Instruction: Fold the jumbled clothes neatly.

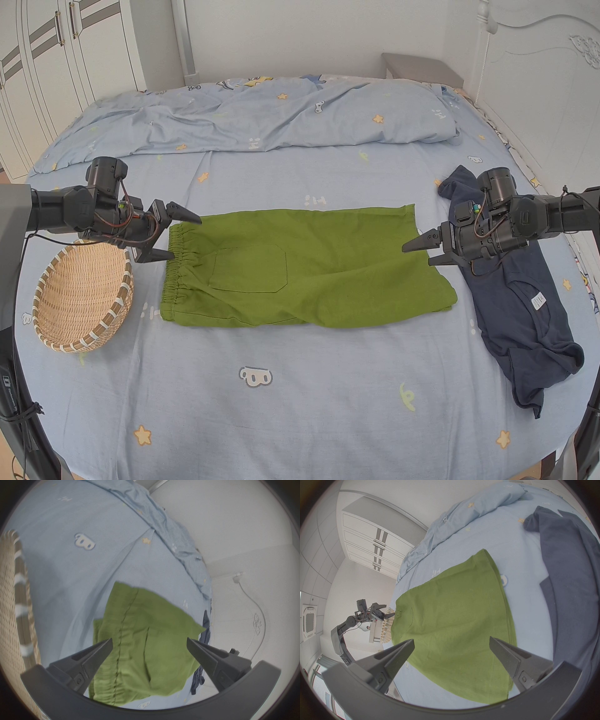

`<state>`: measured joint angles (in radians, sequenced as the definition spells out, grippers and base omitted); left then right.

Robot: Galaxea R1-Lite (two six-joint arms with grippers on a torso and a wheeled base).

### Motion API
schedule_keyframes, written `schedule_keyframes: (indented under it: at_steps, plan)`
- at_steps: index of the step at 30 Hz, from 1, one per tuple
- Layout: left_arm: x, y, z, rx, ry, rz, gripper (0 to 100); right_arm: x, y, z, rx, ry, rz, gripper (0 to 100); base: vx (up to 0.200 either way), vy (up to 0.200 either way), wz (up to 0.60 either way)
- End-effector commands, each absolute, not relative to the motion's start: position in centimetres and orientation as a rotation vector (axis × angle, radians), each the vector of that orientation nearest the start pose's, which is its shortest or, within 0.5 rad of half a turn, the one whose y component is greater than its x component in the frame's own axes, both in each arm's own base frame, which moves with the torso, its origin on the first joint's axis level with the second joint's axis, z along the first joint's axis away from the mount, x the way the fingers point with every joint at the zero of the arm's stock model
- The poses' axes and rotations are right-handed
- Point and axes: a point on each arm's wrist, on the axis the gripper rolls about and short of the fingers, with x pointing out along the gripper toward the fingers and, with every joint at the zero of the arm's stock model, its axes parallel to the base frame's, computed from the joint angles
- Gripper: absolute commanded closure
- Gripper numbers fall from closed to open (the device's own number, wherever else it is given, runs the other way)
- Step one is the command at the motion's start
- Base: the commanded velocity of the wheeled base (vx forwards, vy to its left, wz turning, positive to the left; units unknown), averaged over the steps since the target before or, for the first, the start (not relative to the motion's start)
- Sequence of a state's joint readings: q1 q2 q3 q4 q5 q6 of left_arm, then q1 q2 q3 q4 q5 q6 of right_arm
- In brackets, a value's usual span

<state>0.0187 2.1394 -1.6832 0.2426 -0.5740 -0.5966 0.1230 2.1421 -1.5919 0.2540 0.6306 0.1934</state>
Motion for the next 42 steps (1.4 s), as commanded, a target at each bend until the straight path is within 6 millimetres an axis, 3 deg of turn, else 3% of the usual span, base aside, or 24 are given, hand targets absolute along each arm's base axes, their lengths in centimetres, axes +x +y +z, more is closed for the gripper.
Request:
schedule_keyframes:
  at_steps: [1,7,13,19,27,37,42]
  plan:
    - [37.3,-0.6,17.2,-0.685,0.888,-0.331,0,39.0,6.5,14.8,0.413,0.877,0.652,0,0.0,0.0,0.0]
    - [33.9,-0.3,14.2,-0.68,0.868,-0.327,0,39.0,6.6,12.8,0.424,0.847,0.682,0,0.0,0.0,0.0]
    - [32.2,-0.3,11.8,-0.677,0.847,-0.332,0,39.4,6.2,11.4,0.441,0.875,0.667,0,0.0,0.0,0.0]
    - [32.4,0.7,11.6,-0.678,0.795,-0.315,0,39.8,6.0,10.3,0.45,0.899,0.651,0,0.0,0.0,0.0]
    - [33.4,1.3,12.7,-0.673,0.741,-0.318,0,41.0,3.6,9.4,0.479,0.899,0.59,0,0.0,0.0,0.0]
    - [34.6,0.5,10.6,-0.664,0.789,-0.325,0,41.2,2.8,10.0,0.483,0.873,0.577,0,0.0,0.0,0.0]
    - [35.5,-1.1,8.8,-0.646,0.804,-0.359,0,41.0,2.9,11.1,0.48,0.847,0.588,0,0.0,0.0,0.0]
